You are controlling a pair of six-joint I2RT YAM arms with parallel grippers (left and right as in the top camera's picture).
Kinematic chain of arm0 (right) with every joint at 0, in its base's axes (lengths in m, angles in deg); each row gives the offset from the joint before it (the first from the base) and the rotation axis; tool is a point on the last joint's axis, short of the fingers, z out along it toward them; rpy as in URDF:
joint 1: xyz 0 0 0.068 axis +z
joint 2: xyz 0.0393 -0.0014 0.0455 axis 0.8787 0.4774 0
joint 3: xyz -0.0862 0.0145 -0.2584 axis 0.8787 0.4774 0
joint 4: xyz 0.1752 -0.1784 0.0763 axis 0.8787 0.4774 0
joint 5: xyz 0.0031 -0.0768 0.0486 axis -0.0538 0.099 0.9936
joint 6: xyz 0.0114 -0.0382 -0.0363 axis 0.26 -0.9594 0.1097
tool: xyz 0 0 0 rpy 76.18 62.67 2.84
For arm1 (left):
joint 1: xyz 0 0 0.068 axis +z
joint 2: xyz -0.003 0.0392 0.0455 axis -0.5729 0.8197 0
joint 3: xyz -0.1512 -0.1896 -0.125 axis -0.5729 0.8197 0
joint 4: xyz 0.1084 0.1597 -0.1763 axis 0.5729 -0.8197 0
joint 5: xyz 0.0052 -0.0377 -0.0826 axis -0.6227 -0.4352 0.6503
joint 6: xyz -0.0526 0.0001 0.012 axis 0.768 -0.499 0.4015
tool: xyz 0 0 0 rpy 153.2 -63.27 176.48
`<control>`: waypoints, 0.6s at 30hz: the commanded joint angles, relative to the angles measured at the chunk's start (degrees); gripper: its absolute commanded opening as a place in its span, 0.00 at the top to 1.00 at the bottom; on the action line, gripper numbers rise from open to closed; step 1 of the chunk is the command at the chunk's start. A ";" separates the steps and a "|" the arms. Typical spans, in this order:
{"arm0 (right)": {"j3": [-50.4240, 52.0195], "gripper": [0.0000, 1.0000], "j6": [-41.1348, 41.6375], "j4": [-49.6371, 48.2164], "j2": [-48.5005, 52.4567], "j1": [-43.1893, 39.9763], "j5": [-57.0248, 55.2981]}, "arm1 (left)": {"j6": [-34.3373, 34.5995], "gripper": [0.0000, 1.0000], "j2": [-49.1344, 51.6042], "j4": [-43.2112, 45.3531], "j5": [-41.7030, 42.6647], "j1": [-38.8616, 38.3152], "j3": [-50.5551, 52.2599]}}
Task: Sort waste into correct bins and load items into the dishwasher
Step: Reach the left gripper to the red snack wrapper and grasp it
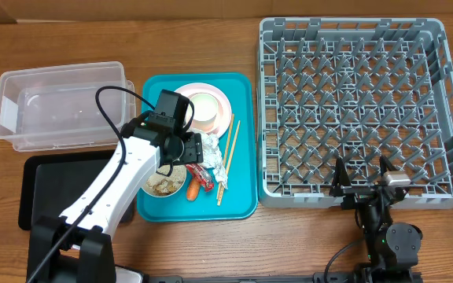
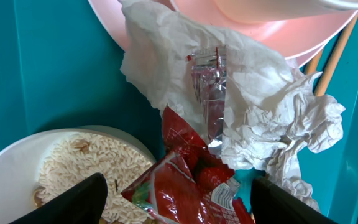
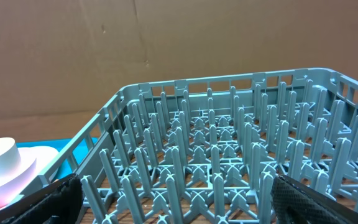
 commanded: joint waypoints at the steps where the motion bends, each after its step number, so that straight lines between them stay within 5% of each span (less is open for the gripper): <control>1: 0.61 0.00 0.00 -0.44 -0.68 -0.39 0.15 | 0.61 0.25 0.66 0.28 -1.20 -0.42 1.40; 7: 0.61 0.00 0.00 -0.44 -0.68 -0.39 0.15 | 0.81 0.27 0.96 1.77 -1.20 -0.42 3.17; 11: 0.61 0.00 0.00 -0.46 -0.68 -0.39 0.15 | 0.81 0.40 0.96 2.45 -1.22 -0.35 3.06; 18: 0.61 0.00 0.00 -0.44 -0.68 -0.39 0.15 | 0.79 0.49 0.92 2.62 -1.20 -0.35 2.25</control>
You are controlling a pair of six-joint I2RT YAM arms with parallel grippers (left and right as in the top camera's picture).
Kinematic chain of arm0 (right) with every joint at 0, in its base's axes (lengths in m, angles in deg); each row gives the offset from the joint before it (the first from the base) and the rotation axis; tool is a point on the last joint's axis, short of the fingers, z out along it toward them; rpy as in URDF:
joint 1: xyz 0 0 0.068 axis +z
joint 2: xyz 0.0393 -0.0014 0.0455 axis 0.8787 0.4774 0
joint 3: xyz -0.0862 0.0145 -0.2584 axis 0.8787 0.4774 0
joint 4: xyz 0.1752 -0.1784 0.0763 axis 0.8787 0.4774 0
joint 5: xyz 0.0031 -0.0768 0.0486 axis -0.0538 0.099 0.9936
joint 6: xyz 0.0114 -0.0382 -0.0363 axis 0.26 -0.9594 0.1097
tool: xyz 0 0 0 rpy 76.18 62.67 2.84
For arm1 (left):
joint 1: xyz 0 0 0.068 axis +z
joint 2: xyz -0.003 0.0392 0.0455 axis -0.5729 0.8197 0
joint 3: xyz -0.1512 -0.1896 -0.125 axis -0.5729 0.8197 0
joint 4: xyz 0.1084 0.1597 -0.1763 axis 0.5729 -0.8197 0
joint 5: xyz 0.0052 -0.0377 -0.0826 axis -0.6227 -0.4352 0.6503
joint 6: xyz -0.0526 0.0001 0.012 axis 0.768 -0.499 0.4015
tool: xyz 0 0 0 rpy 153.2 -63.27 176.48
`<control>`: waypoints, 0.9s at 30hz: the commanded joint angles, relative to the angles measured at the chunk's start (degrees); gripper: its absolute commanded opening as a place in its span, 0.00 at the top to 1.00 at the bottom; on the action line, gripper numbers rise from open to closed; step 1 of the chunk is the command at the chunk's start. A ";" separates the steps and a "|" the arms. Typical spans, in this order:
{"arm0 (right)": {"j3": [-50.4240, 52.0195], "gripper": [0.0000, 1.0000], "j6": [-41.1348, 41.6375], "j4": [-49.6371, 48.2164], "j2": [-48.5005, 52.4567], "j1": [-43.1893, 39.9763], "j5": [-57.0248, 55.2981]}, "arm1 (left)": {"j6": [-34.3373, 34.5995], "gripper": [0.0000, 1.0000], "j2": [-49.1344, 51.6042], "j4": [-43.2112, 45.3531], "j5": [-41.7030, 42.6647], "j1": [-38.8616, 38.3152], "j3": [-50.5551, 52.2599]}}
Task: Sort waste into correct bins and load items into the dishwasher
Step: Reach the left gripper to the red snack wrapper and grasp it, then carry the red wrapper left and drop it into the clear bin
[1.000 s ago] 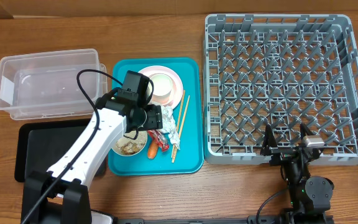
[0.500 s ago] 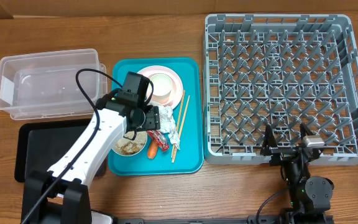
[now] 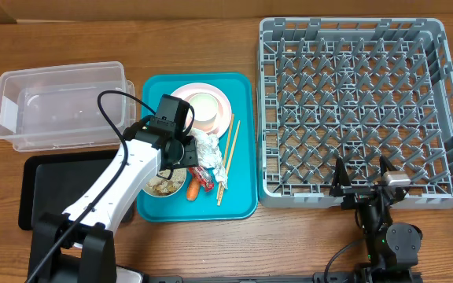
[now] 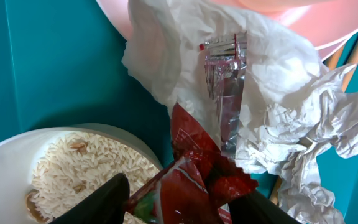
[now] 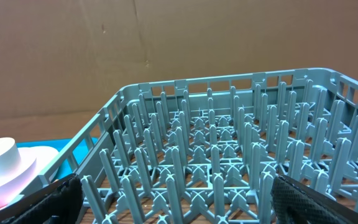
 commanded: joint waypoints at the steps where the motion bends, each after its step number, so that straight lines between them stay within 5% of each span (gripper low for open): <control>1: 0.61 0.00 -0.02 -0.44 -0.68 -0.39 0.13 | 0.42 0.51 0.52 0.20 -0.98 -0.37 -0.44; 9: 0.61 0.00 -0.02 -0.44 -0.68 -0.39 0.13 | 0.37 0.96 0.42 -0.26 -0.96 -0.37 -0.96; 19: 0.61 0.00 -0.02 -0.44 -0.68 -0.39 0.13 | -3.13 0.96 0.04 -14.21 -1.86 -0.31 -16.55; 27: 0.61 0.00 -0.02 -0.44 -0.68 -0.39 0.13 | -3.23 0.96 0.04 -19.56 -16.39 1.05 -29.20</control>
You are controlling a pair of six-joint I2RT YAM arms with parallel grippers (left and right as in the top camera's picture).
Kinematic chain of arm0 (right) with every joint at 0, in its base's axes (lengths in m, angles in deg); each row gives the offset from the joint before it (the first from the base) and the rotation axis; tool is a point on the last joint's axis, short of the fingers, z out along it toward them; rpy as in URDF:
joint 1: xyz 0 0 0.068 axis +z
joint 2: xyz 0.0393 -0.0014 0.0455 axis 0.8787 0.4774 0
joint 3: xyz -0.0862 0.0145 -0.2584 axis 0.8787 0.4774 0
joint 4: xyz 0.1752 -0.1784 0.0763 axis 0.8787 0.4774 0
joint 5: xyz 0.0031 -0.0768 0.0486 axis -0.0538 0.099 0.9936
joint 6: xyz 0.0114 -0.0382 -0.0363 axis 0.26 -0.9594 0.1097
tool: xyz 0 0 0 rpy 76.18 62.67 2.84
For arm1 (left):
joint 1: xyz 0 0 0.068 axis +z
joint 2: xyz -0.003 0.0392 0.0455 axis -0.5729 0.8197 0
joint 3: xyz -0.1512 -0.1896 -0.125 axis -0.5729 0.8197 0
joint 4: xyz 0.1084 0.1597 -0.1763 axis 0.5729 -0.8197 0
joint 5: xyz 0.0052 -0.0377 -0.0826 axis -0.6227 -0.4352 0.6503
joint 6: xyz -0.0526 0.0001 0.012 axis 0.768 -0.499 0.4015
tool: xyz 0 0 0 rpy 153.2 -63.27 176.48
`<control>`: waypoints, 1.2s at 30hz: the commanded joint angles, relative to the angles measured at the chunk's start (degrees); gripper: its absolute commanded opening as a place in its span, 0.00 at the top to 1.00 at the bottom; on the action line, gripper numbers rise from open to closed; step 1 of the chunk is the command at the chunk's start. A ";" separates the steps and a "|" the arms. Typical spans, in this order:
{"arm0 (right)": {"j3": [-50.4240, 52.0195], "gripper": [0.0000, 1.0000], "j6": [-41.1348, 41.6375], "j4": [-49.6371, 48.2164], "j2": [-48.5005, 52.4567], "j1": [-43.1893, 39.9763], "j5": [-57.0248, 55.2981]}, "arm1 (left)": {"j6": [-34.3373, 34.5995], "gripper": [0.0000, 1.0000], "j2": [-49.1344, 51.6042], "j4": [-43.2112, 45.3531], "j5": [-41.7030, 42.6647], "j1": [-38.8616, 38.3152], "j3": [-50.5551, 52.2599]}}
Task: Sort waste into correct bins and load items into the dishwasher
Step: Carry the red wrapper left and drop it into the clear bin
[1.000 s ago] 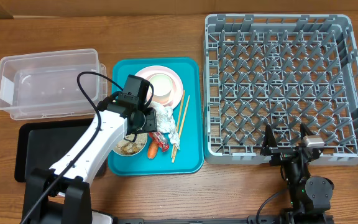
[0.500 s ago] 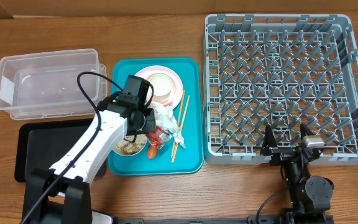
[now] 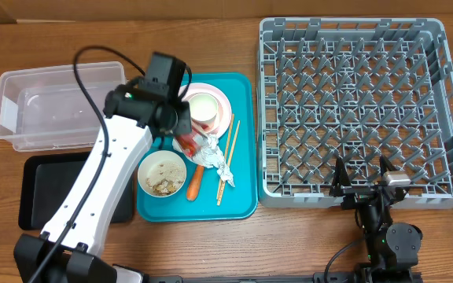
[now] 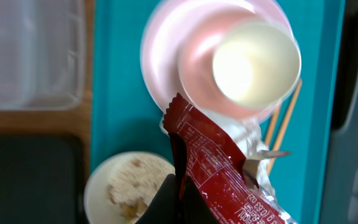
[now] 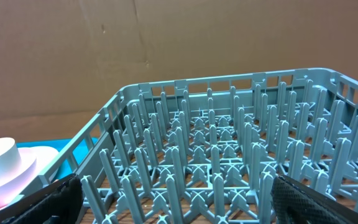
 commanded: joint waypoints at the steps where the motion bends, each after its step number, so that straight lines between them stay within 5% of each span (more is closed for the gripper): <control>1: 0.61 0.00 -0.02 -0.44 -0.68 -0.39 0.13 | -1.25 0.96 -0.20 -0.33 -8.48 1.60 -4.22; 12: 0.61 0.00 -0.02 -0.44 -0.68 -0.39 0.13 | 1.88 0.96 -0.15 4.59 -8.94 18.34 -5.18; 22: 0.61 0.00 -0.02 -0.44 -0.68 -0.39 0.13 | 16.48 0.96 -0.15 7.89 -5.33 35.50 -3.23; 36: 0.61 0.00 -0.02 -0.44 -0.68 -0.39 0.13 | 20.48 0.96 -0.11 27.87 -6.01 39.65 10.47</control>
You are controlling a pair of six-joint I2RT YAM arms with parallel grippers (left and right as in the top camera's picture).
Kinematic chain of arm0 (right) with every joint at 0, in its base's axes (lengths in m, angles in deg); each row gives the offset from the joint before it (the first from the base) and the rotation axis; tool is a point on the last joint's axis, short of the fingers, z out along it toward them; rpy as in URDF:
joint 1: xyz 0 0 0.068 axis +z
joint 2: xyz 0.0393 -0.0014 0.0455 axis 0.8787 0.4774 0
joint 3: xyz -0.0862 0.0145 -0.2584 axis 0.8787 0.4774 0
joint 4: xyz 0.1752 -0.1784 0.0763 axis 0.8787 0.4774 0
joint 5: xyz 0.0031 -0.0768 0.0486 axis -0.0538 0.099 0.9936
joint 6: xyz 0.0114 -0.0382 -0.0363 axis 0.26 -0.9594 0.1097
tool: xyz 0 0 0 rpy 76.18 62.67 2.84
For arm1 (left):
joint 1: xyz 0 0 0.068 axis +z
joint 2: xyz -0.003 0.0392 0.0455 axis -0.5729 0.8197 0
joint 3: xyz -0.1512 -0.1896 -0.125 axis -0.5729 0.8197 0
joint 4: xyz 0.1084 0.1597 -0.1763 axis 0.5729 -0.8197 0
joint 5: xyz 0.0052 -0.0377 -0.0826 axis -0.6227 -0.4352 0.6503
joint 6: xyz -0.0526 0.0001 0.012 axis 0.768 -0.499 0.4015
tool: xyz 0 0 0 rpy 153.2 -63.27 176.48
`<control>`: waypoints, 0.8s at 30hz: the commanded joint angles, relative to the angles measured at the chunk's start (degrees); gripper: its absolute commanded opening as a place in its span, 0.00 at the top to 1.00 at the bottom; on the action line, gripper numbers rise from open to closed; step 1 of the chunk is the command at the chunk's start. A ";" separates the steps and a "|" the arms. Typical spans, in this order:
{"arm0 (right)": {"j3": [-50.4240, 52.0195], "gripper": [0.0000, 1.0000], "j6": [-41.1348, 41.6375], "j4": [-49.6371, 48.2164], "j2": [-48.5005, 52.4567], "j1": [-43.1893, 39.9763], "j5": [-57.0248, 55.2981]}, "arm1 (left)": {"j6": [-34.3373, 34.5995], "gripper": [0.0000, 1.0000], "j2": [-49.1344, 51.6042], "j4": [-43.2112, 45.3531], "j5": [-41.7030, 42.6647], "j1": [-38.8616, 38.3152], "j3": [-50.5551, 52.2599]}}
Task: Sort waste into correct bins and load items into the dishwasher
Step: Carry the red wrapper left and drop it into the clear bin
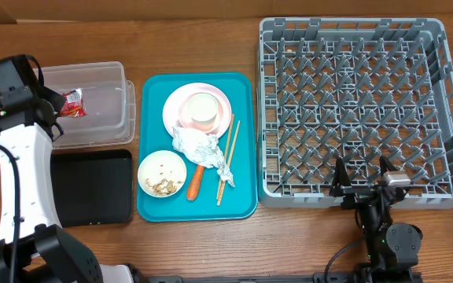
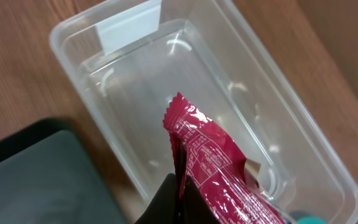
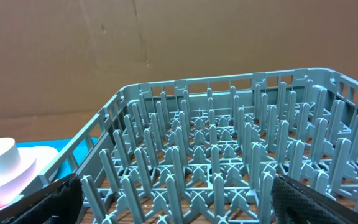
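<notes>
My left gripper [image 2: 180, 198] is shut on a red foil wrapper [image 2: 219, 171], holding it above the clear plastic bin [image 2: 129, 93]. From overhead the wrapper [image 1: 72, 103] hangs over the left part of that bin [image 1: 104, 118]. On the teal tray [image 1: 242, 200] sit a pink plate with a cup [image 1: 201, 106], a crumpled napkin [image 1: 199, 148], chopsticks [image 1: 228, 157], a rice bowl [image 1: 162, 173] and a carrot [image 1: 194, 183]. The right gripper [image 1: 364, 179] stands open at the front edge of the grey dish rack [image 1: 360, 102].
A black tray [image 1: 89, 187] lies in front of the clear bin, left of the teal tray. The rack's upright pegs [image 3: 216, 155] fill the right wrist view, with a cardboard wall behind.
My left arm has moved from above the teal tray to the far left. The red wrapper, still gripped, now hangs over the clear bin. The right arm has stayed put.
My left gripper was open over the red wrapper beside the napkin and rice bowl. It then narrowed around the wrapper, then held it raised above the pink plate. Now the wrapper is over the clear bin at the table's left.
</notes>
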 commanded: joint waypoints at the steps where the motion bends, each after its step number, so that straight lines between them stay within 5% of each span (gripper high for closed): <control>1: 0.61 0.00 -0.02 -0.42 -0.68 -0.39 0.13 | 2.99 0.96 -0.13 4.00 -0.35 0.85 2.71; 13: 0.61 0.00 -0.02 -0.42 -0.68 -0.39 0.13 | 3.91 0.96 7.80 11.74 -5.46 2.75 3.58; 17: 0.61 0.00 -0.02 -0.42 -0.68 -0.39 0.13 | -3.43 0.96 11.34 17.81 -1.73 3.65 3.56; 24: 0.61 0.00 -0.02 -0.42 -0.68 -0.39 0.13 | -4.02 0.96 13.46 22.80 3.21 4.44 3.56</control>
